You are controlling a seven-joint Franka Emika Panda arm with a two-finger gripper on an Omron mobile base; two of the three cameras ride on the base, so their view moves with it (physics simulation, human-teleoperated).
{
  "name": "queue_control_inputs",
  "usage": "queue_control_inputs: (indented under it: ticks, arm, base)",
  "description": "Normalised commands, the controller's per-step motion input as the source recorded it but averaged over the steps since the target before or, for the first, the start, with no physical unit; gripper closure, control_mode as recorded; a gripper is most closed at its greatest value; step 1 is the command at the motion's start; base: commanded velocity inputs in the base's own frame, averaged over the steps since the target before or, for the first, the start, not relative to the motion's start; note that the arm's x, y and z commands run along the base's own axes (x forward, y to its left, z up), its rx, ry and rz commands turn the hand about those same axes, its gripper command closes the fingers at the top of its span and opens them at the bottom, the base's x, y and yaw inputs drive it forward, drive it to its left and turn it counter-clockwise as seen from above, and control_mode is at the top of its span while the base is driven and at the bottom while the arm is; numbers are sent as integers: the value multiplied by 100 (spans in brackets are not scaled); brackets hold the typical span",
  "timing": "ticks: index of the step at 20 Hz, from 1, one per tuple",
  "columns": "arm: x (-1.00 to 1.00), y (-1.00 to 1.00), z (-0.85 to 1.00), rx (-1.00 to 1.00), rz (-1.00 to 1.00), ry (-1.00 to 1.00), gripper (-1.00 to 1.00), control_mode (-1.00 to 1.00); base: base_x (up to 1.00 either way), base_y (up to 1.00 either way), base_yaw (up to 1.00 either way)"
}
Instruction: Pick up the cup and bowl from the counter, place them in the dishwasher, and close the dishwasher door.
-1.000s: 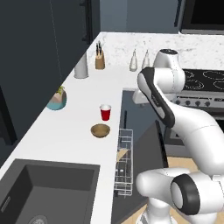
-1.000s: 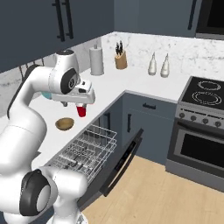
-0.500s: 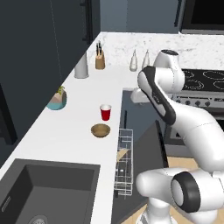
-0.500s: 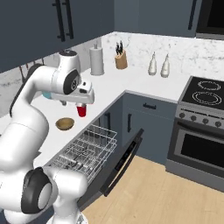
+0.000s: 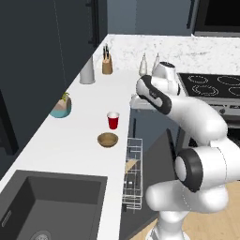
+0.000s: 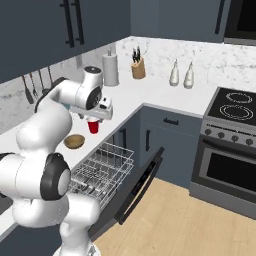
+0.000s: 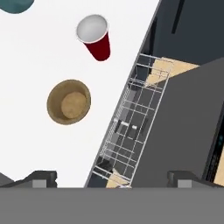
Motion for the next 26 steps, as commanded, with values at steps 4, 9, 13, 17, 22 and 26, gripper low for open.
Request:
queue_control_inputs:
  ticks: [4, 9, 13, 17, 22, 26]
  arm:
    - [100, 13, -50, 0, -3, 8, -100, -100]
    - [94, 30, -26, 0, -5, 5, -100, -100]
    - [92, 22, -33, 0, -7, 2, -100, -100]
    - [81, 20, -45, 0, -8, 4, -100, -100]
    - [65, 12, -43, 0, -6, 1, -100, -100]
    - [62, 14, -47, 0, -7, 1, -100, -100]
  base:
    - [0, 0, 0]
    - [0, 0, 0]
    - [0, 0, 0]
    - [0, 0, 0]
    - [0, 0, 0]
    - [0, 0, 0]
